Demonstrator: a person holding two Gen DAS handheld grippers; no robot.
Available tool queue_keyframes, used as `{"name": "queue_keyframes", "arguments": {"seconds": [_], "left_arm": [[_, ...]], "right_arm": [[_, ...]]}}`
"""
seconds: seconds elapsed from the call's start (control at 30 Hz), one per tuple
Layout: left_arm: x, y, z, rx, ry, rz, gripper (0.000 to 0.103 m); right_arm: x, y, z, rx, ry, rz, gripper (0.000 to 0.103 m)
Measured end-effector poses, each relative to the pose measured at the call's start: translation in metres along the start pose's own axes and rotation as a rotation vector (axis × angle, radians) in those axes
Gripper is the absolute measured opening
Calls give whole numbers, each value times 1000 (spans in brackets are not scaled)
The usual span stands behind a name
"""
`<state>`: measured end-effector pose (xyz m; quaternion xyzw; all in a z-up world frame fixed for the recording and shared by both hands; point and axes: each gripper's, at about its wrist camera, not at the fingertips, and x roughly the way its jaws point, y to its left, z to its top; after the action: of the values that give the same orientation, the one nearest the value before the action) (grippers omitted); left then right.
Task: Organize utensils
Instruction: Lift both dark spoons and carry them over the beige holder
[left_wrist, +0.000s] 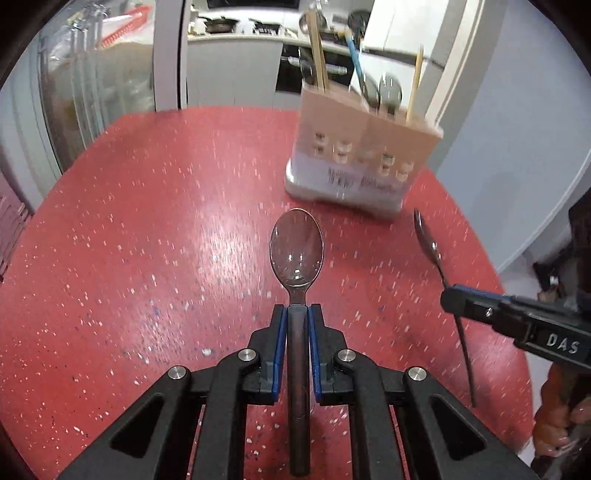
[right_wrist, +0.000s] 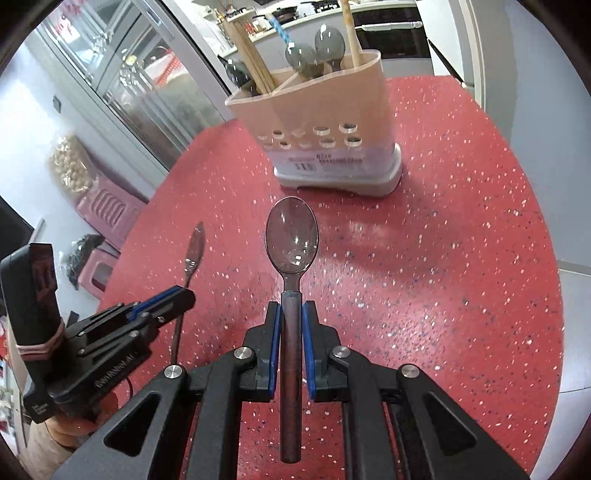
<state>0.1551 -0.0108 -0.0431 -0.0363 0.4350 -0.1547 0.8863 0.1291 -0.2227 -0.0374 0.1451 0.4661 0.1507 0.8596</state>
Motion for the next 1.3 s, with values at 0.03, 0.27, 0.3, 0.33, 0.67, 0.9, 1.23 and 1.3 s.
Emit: {"name": "queue_keyframes", "arguments": {"seconds": [0.03,0.27,0.3,0.33,0.67,0.9,1.23,1.3], "left_arm": [[-5,0,4,-4,-15,-4,37],[-30,-4,32,-10,-108,-25,37],[-31,-5,36,-10,-120,-28,37],[-35,-6,41,-9,-133,-31,37],[-47,-18,86,1,-237,-41,37],[-40,-23,119,-1,-277,-43,37],[-26,-38,160,47,-338,11,37],[-20,-41,168,60,-342,22,37]], "right_arm": [[-4,0,1,-2,-11,4,13],[-22,2,25,-11,-89,27,13],[-27,2,30,-16,-102,27,13],[-29,3,34,-19,-111,28,13],[-51,5,70,-33,-193,35,13],[-61,4,108,-42,-240,27,13],[-62,-2,154,-40,-296,14,13],[-60,-3,159,-38,-304,11,13]]}}
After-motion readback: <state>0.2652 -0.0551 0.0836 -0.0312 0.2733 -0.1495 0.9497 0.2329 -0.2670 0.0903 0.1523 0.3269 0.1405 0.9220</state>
